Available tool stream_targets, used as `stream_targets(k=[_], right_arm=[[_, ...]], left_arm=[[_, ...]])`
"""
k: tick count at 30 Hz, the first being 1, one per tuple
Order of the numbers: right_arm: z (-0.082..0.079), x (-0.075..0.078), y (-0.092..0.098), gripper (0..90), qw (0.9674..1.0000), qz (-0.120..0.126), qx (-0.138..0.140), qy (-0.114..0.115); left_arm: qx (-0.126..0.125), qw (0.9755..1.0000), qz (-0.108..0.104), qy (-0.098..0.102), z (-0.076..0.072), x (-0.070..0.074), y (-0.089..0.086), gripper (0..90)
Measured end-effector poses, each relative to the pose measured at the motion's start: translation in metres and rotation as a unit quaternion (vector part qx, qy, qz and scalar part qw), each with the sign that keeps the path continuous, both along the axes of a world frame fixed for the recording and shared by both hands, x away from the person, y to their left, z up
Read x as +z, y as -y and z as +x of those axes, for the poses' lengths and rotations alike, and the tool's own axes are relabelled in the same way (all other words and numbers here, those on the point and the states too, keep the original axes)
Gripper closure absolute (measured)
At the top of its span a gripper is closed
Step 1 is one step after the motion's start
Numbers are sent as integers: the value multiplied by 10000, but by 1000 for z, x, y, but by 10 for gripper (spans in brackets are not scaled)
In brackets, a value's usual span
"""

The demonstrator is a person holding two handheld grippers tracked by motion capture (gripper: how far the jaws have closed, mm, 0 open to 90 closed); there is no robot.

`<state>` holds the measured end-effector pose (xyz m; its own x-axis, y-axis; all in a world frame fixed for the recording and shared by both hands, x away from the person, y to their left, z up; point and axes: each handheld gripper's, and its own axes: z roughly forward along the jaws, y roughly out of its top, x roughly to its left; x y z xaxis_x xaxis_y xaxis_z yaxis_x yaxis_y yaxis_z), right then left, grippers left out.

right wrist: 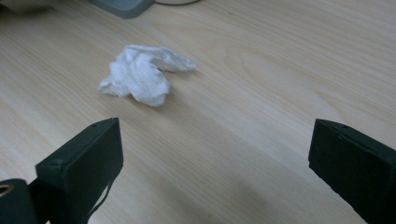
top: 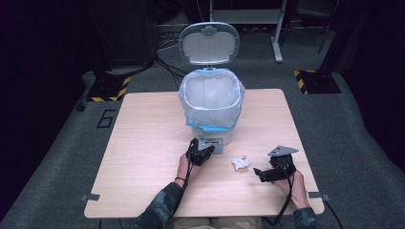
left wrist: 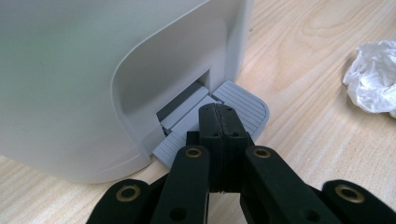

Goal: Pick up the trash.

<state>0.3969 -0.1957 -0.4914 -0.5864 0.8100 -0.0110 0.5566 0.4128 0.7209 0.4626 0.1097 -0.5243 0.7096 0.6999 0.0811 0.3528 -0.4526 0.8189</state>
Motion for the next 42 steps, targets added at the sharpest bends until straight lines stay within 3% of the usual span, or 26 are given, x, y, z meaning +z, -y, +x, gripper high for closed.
stream_targets(k=[15,28,33,40,42], right_arm=[[16,1,-46,43,9981,-51,600,-147],[34,-14,-72,69,9971,-114,645,-396],[37,-21,-76,184,9978,-209,511,-359],[36,-24,-73,479,9993,-88,212,-280],[36,-23,-73,540,9993,-83,236,-268]], left_arm=[[-2,10000,-3,-14,0,0,0,900],[25,10000,-72,-3,1,-1,0,900],[29,10000,-76,-25,1,-1,-1,900],[26,10000,-67,-24,1,-1,-1,900],[25,10000,-68,-26,1,-1,-1,900]])
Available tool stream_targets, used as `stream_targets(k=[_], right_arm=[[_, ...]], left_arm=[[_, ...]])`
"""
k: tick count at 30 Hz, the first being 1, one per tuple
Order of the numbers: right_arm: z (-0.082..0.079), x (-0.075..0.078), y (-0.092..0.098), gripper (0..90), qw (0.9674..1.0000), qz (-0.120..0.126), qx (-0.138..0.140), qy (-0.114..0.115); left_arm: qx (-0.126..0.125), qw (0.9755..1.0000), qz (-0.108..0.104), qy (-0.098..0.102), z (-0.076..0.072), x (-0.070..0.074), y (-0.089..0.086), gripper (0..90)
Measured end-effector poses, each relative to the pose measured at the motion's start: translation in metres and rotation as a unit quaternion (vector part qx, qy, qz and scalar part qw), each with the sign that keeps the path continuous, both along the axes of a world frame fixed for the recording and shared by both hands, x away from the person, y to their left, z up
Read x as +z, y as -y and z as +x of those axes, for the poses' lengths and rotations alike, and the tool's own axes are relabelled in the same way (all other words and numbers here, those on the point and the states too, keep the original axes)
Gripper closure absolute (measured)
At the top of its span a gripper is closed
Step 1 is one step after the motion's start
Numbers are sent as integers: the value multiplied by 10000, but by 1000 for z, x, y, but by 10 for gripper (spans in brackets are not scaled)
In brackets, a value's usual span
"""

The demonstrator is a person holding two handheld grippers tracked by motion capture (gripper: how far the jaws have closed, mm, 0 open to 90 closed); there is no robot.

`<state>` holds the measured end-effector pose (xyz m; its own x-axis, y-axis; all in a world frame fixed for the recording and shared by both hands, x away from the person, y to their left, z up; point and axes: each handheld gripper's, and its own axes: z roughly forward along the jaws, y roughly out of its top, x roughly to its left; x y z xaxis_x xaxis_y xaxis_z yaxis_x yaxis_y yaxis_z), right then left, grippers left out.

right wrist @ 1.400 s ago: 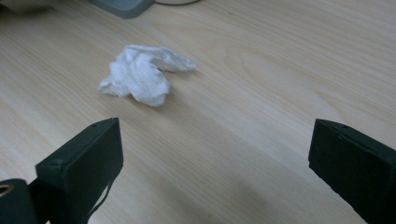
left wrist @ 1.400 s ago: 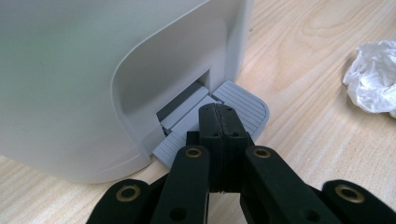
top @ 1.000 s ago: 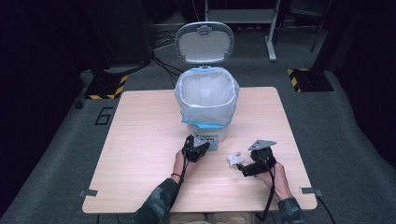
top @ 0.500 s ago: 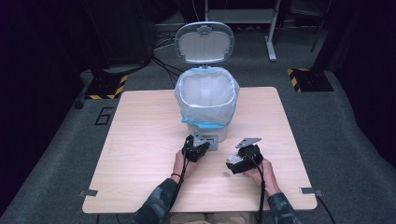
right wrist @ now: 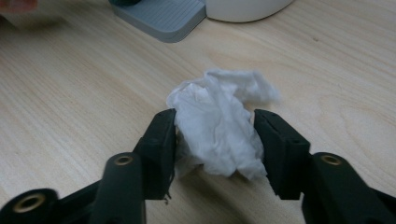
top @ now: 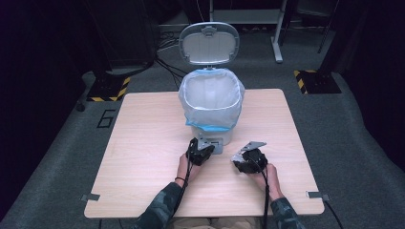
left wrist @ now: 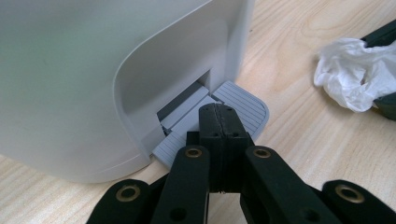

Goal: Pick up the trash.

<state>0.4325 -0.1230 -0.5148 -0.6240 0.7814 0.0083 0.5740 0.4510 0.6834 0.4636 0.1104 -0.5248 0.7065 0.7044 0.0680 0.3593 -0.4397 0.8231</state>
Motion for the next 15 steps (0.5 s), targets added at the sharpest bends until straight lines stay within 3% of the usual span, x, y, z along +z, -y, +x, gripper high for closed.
stream_targets(k=[8,15], right_arm=[[0,0,3,776,9999,109,88,-3],[0,-1,4,836,9998,192,94,-12]], left_arm=[[0,10000,-4,-4,0,0,0,900],[-1,10000,-11,0,0,0,0,900]])
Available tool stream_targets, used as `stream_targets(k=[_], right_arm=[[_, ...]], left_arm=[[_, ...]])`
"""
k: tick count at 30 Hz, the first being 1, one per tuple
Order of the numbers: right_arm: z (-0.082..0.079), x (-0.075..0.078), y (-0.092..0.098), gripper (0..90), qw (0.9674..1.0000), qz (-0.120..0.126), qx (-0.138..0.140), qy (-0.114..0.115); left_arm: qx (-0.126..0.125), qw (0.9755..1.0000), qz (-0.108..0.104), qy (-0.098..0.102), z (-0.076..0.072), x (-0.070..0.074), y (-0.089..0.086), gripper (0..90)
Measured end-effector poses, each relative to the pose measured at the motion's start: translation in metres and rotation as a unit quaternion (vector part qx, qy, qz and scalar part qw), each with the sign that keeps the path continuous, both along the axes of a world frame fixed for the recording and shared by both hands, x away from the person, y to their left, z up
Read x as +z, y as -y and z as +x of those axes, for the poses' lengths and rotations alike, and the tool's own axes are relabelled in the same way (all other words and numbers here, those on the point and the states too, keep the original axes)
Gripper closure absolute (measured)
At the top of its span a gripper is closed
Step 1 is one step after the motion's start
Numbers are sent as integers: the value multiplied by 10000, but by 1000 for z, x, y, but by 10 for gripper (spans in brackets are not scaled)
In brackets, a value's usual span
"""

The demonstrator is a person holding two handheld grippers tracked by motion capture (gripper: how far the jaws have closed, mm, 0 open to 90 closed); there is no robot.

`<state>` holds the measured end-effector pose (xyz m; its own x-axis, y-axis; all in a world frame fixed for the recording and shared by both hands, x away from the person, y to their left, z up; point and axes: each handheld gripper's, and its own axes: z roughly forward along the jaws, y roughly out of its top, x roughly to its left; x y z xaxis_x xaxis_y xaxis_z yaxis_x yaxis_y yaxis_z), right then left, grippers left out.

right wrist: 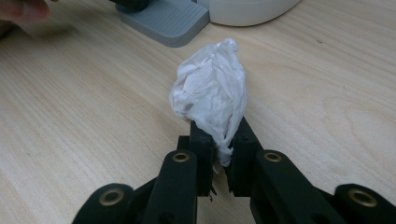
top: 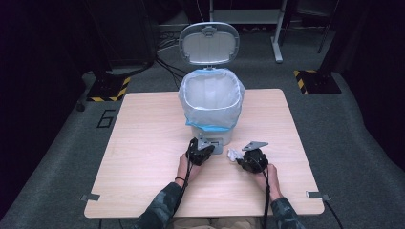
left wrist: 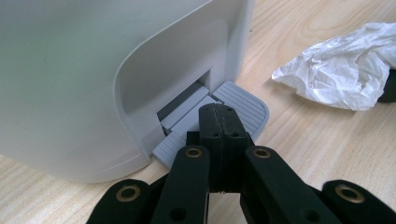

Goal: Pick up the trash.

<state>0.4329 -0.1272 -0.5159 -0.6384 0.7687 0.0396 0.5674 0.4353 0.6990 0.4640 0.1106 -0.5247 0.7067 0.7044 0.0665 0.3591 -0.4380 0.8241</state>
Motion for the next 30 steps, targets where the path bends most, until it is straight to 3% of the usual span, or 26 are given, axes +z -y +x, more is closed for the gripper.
stream_targets(k=[15,30], right_arm=[[-5,11,9,839,9997,256,-39,12],[-7,26,13,841,9995,302,9,60]], left_arm=[[9,10000,-12,-28,0,0,0,900],[3,10000,-51,-31,1,0,-1,900]])
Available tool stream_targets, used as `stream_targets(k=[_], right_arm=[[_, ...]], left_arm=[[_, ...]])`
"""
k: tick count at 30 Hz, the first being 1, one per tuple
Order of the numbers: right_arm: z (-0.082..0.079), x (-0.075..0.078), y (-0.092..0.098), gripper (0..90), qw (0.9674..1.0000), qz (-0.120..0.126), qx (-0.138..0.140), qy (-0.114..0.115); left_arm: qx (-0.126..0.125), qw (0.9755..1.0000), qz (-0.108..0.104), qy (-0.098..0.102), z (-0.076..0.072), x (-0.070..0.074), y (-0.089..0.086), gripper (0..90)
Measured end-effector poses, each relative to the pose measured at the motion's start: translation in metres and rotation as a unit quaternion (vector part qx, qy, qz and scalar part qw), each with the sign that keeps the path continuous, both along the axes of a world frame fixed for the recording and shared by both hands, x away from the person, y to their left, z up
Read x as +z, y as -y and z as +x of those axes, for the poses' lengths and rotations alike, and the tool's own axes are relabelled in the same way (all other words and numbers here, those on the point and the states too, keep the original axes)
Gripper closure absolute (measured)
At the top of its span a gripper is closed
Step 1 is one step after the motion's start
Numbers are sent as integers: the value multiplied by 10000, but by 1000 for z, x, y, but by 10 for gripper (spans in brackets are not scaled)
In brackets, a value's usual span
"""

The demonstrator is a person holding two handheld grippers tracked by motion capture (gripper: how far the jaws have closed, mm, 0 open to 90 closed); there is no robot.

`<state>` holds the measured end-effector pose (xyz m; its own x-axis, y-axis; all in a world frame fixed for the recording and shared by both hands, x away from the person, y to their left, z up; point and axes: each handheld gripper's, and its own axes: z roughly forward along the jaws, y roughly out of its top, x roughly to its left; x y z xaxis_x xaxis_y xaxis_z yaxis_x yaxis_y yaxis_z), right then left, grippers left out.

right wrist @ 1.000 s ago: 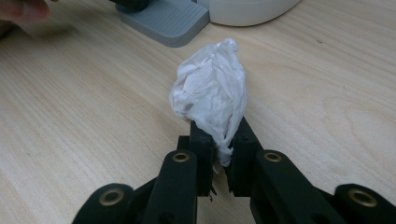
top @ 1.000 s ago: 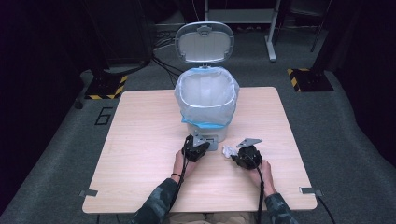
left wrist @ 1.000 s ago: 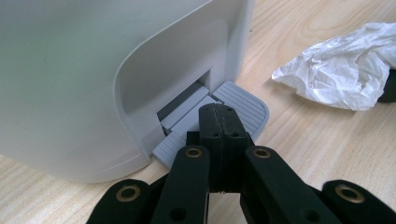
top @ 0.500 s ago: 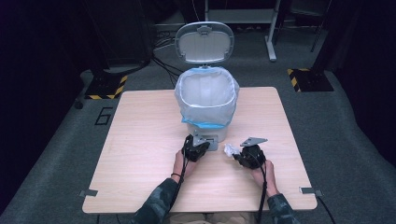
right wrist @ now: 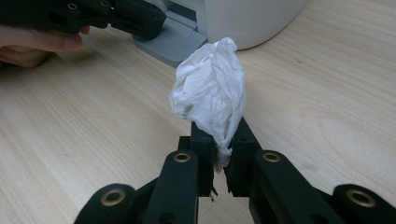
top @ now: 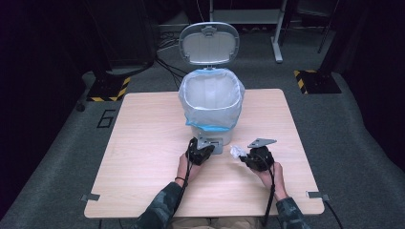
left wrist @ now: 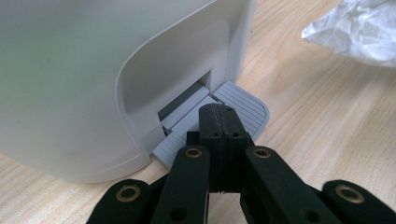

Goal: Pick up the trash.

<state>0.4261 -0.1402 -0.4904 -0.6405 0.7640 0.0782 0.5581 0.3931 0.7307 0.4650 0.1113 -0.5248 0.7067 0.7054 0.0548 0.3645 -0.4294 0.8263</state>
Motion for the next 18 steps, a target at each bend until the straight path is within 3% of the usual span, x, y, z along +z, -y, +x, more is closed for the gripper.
stream_targets(k=[18], right_arm=[[-1,22,4,841,9999,2,45,95]], left_arm=[[5,10000,1,-6,0,0,0,900]])
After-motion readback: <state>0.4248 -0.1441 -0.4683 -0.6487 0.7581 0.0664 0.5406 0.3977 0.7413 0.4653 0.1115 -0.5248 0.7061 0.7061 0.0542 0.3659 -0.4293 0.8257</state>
